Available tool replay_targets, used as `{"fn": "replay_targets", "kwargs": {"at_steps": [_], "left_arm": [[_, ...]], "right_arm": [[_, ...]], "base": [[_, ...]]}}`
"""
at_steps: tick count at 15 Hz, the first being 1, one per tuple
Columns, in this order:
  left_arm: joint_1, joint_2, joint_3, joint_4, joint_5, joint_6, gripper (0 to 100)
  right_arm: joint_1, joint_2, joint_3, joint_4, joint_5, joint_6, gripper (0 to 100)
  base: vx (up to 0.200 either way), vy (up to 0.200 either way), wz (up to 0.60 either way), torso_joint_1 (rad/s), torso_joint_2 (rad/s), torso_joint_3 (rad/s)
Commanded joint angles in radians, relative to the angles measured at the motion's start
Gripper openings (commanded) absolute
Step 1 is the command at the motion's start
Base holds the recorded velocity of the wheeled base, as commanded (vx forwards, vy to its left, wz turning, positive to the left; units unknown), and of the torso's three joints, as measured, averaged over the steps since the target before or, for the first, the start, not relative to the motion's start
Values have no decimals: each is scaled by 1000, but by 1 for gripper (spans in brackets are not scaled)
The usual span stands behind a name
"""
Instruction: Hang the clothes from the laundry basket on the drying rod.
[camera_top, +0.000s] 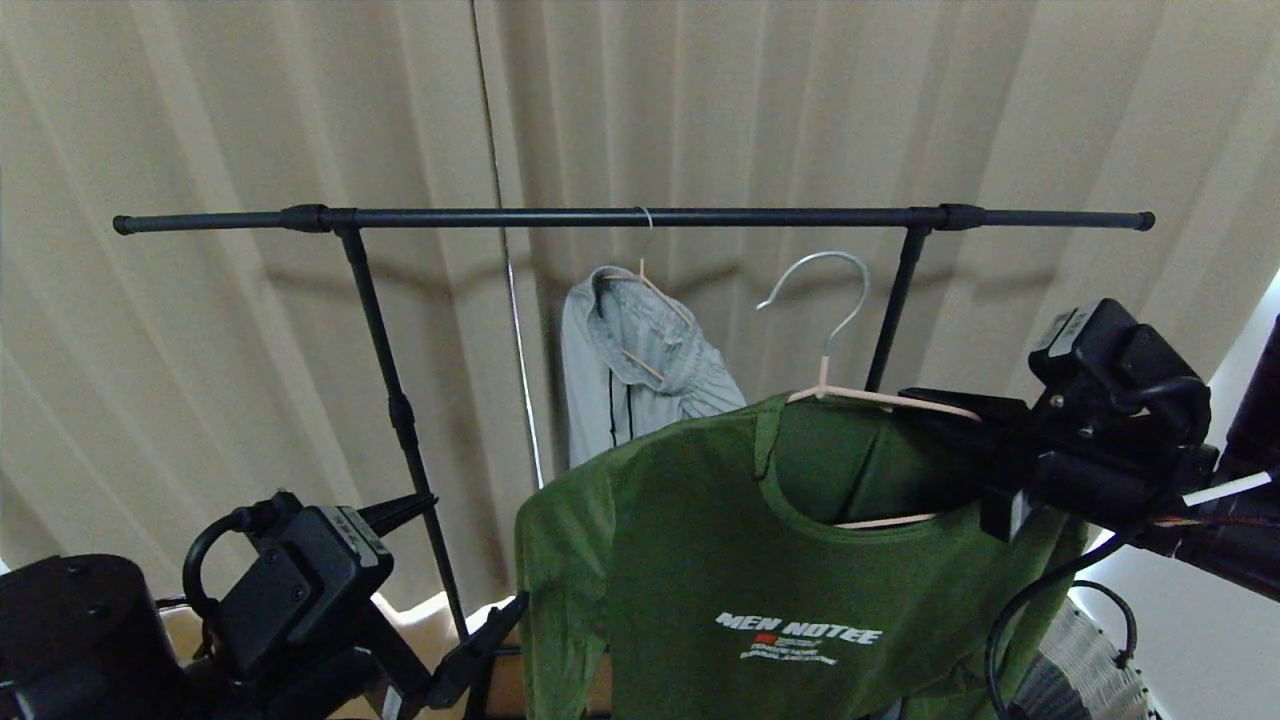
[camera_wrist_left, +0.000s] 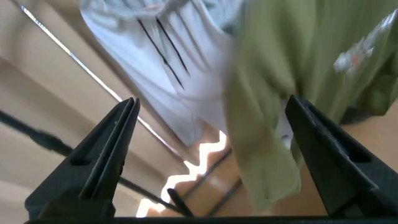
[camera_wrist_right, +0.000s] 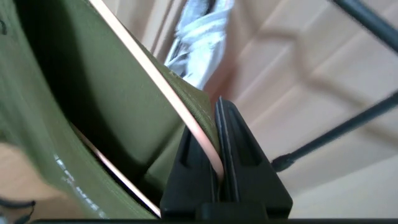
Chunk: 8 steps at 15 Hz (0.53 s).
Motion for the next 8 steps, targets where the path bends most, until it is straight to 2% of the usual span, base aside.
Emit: {"fn": "replay_targets", "kwargs": {"at_steps": [1,2,4,7,8], "left_arm": [[1,19,30,-5,1,-9,100],[1,25,30,-5,1,-12,100],[0,131,6,-42,1,-62,100],[0,310,-10,-241,1,-85,100],[0,353,1,-303,1,-81,0]], "right_arm": [[-6,-30,-7,2,2,16,0],[-6,-33,-7,2,0,16,0],[0,-76,0,8,5,42,0],[39,-101,4,10,8,83,0],[39,-101,4,10,6,83,0]], "base": [[0,0,0,0,0,0],[0,0,0,0,0,0],[0,0,0,0,0,0],[0,0,0,0,0,0],[0,0,0,0,0,0]]}}
